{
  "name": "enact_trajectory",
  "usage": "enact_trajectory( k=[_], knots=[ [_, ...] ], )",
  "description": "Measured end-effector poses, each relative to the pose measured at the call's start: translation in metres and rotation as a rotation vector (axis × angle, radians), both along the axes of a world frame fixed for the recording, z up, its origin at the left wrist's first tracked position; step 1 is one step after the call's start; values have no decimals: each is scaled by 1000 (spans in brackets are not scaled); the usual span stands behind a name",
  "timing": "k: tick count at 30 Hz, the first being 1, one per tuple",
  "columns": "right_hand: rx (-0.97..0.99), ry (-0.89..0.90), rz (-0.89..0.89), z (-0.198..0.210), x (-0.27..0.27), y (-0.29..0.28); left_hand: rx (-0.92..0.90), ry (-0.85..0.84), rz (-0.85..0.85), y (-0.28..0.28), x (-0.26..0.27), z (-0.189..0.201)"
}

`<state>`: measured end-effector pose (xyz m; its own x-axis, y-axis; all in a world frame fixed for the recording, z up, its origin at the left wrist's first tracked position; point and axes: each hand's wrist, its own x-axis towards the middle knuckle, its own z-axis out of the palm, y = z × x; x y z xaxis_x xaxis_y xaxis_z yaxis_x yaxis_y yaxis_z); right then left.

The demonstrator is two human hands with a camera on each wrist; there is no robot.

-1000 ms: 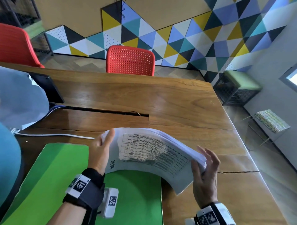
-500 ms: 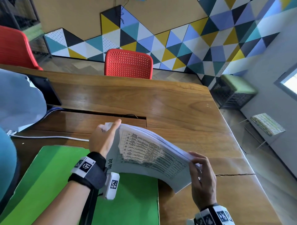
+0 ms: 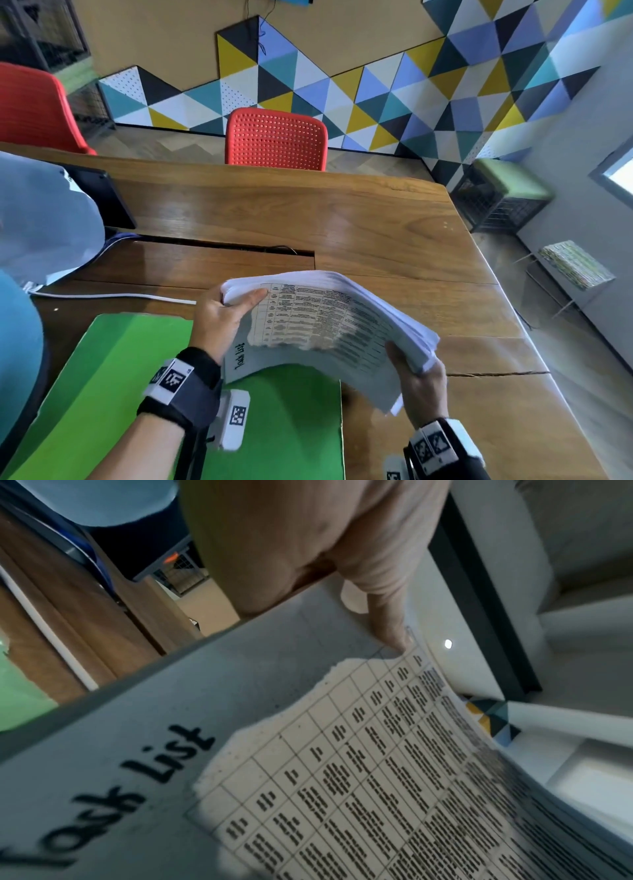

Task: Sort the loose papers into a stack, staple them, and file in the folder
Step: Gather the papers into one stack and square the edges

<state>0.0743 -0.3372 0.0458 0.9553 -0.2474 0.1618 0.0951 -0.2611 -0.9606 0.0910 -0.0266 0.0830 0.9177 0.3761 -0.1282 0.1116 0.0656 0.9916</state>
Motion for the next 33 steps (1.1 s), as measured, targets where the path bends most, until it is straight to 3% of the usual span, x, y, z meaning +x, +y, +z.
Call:
enact_trajectory(
  k=[4, 6, 8, 10, 14, 17, 20, 22, 24, 26, 29, 31, 33],
  knots=[
    [124, -26, 76, 7, -8, -8, 18, -74, -59, 6, -18, -3],
    [136, 114, 159, -10, -6, -9, 60, -8, -144, 0, -17, -12],
    [102, 246, 135, -27, -2, -3, 38, 75, -118, -16, -8, -24],
    [61, 242, 73, -29, 4, 7, 6, 137, -38, -30, 0, -25],
    [139, 209, -47, -14, 8, -3, -6, 126, -87, -25, 0, -17],
    [103, 224, 80, -29, -2, -14, -103, 84, -76, -16, -7, -30],
    [12, 231, 100, -34, -10, -13, -80, 91, -105, -18, -11, -30],
    [70, 187, 7, -31, -5, -20, -152, 80, -76, -14, -12, -25],
    [279, 151, -96, -29, 0, -22, -330, 2, -44, -10, -11, -20],
    [558, 255, -72, -26, 7, -12, -547, -47, -80, -16, -10, -17],
    [885, 328, 95, -10, 16, 19, -695, 65, -156, -47, -14, -25],
    [866, 272, 82, 2, 20, 29, -652, 169, -95, -57, -18, -32],
    [697, 217, 22, 14, 16, 25, -515, 194, 51, -42, -16, -36]
  ],
)
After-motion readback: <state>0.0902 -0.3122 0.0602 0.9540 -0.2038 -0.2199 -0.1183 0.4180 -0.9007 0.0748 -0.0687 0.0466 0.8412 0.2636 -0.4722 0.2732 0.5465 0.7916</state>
